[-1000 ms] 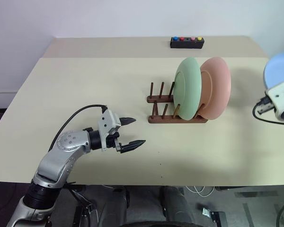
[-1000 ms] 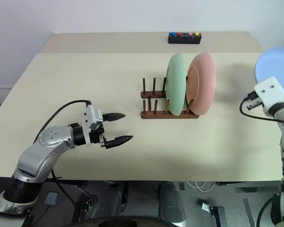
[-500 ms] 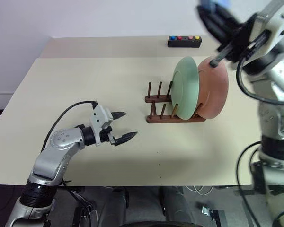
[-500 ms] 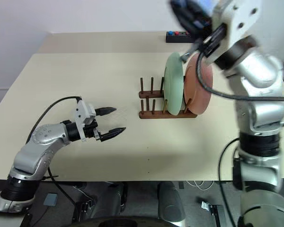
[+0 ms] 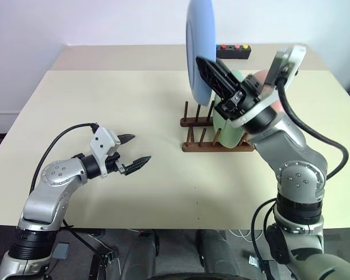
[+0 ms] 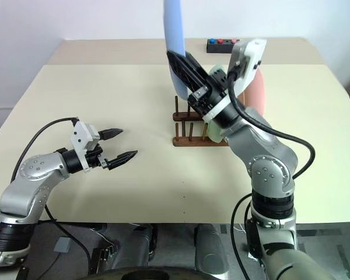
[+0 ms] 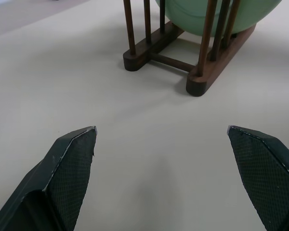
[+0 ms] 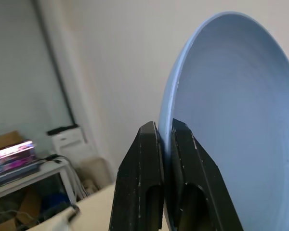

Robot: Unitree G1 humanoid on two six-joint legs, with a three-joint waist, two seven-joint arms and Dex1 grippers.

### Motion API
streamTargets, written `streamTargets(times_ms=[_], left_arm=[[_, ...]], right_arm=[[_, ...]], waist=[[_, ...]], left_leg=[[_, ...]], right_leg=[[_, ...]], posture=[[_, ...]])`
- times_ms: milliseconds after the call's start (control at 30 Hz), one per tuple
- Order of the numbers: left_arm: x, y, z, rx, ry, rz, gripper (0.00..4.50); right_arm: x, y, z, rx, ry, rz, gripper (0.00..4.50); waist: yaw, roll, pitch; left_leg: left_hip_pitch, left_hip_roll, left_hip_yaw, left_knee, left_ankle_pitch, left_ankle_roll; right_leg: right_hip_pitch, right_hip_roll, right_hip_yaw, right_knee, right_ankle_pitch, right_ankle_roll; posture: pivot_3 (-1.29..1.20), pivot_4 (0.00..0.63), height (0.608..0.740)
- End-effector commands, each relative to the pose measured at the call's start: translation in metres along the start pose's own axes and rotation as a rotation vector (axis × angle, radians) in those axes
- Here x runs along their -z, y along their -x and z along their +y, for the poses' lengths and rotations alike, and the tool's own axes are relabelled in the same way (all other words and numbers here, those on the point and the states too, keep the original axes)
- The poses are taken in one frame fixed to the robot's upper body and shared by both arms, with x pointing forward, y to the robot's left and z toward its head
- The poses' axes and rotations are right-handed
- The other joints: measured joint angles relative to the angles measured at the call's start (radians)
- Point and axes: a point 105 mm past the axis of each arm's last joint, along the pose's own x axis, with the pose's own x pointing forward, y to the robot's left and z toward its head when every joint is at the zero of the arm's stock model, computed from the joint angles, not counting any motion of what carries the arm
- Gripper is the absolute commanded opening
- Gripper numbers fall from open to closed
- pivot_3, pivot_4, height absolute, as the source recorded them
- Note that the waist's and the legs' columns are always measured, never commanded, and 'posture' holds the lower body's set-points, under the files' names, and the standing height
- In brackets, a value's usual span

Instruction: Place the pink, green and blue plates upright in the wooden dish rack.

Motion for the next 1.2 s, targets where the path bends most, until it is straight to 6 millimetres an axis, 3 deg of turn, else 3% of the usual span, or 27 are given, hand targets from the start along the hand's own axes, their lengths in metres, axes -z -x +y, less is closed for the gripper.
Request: streamTargets(times_ms=[33, 367, 1033, 1167, 1200], left_arm=[[-0.011, 0.002, 0.002, -0.004, -0.05, -0.028, 4.5], [-0.011, -0.002, 0.003, 0.007, -0.053, -0.032, 4.5], [-0.009, -0.001, 0.001, 0.007, -0.056, -0.023, 4.5], [-0.009, -0.002, 0.001, 0.008, -0.056, -0.024, 4.5], [-0.009, -0.002, 0.001, 0.008, -0.056, -0.024, 4.5]], right_arm=[[-0.009, 0.001, 0.008, -0.019, -0.072, -0.049, 0.03], [0.001, 0.004, 0.013, -0.033, -0.121, -0.013, 0.03], [0.019, 0.011, -0.004, 0.077, -0.268, 0.023, 0.03], [0.02, 0.013, -0.004, 0.083, -0.273, 0.024, 1.34], [0.02, 0.013, -0.005, 0.086, -0.271, 0.024, 1.95]], waist=[[-0.004, 0.0, 0.0], [-0.003, 0.0, 0.0], [-0.003, 0.0, 0.0], [-0.003, 0.0, 0.0], [-0.003, 0.0, 0.0]], left_leg=[[0.0, 0.0, 0.0, 0.0, 0.0, 0.0], [0.0, 0.0, 0.0, 0.0, 0.0, 0.0], [0.0, 0.0, 0.0, -0.001, 0.0, 0.0], [0.0, 0.0, 0.0, -0.001, 0.0, 0.0], [0.0, 0.0, 0.0, -0.001, 0.0, 0.0]], right_leg=[[0.0, 0.0, 0.0, 0.0, 0.0, 0.0], [-0.001, 0.0, 0.0, 0.0, 0.0, 0.0], [-0.001, 0.0, 0.0, 0.0, 0.0, -0.001], [-0.001, 0.0, 0.0, 0.0, 0.0, -0.001], [-0.001, 0.0, 0.0, 0.0, 0.0, -0.001]], posture=[[0.0, 0.15, 0.734], [0.0, 0.15, 0.734], [0.0, 0.15, 0.734], [0.0, 0.15, 0.734], [0.0, 0.15, 0.734]])
